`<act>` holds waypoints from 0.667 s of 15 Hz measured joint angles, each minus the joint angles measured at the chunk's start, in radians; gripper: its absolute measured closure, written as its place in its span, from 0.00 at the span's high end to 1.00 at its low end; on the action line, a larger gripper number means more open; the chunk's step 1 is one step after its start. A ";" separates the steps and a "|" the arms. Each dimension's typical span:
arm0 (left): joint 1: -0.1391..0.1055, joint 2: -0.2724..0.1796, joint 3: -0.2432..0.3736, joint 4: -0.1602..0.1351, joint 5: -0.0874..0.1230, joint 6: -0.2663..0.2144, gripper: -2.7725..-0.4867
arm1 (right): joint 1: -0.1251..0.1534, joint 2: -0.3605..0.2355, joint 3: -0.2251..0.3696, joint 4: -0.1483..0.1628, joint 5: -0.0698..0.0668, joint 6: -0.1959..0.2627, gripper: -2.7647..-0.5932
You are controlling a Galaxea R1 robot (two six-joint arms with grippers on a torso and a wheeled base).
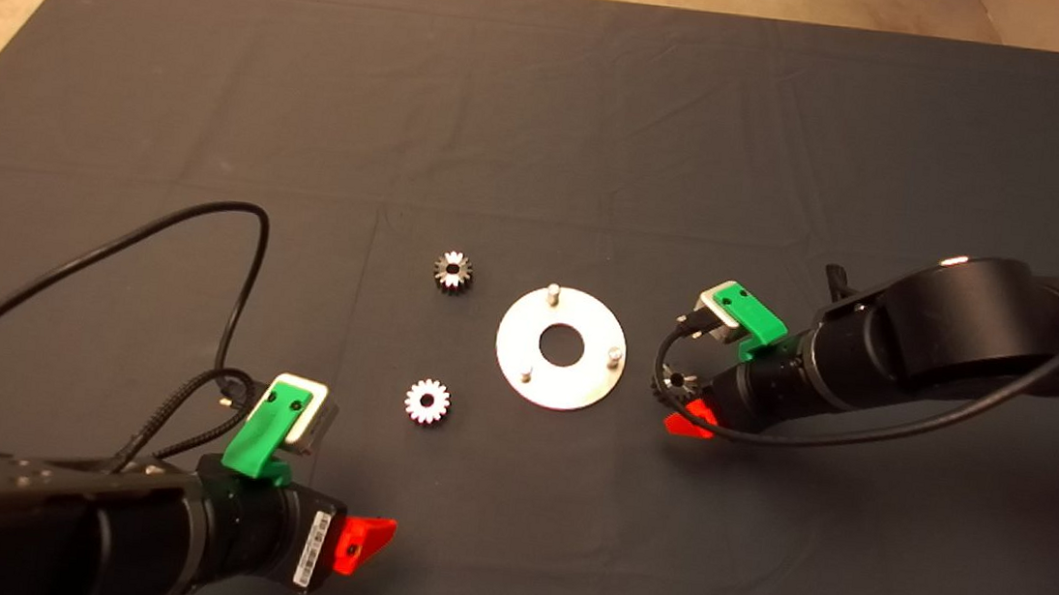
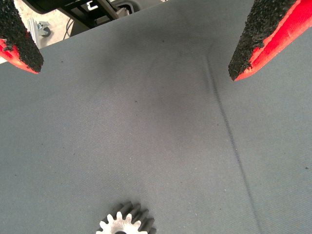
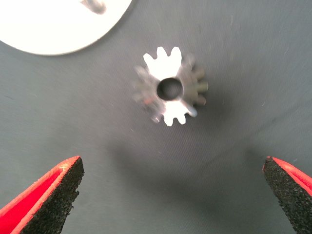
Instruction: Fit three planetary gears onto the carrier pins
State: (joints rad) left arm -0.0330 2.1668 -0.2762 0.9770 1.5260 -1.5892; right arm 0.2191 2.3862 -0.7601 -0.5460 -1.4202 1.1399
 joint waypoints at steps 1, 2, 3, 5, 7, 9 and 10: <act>0.000 0.001 0.000 0.000 0.000 0.000 0.99 | -0.004 0.002 -0.007 0.000 -0.002 -0.003 0.99; 0.000 0.003 0.000 0.000 -0.001 0.000 0.99 | -0.006 0.005 -0.009 0.000 -0.003 -0.006 0.99; 0.000 0.003 0.000 0.000 0.000 0.000 0.99 | -0.006 0.010 -0.010 0.000 -0.003 -0.006 0.99; 0.000 0.003 0.000 0.000 0.000 0.000 0.99 | -0.013 0.014 -0.019 -0.002 0.001 -0.014 0.99; 0.000 0.005 0.000 0.000 0.000 0.000 0.99 | -0.017 0.013 -0.026 -0.004 0.000 -0.033 0.99; 0.000 0.008 0.000 0.000 0.000 0.000 0.99 | -0.017 0.021 -0.052 -0.006 0.009 -0.047 0.99; 0.000 0.008 0.000 0.000 0.000 0.000 0.99 | -0.017 0.029 -0.061 -0.007 0.015 -0.056 0.99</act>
State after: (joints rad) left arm -0.0326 2.1749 -0.2762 0.9770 1.5261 -1.5894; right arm 0.2023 2.4151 -0.8215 -0.5528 -1.4047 1.0843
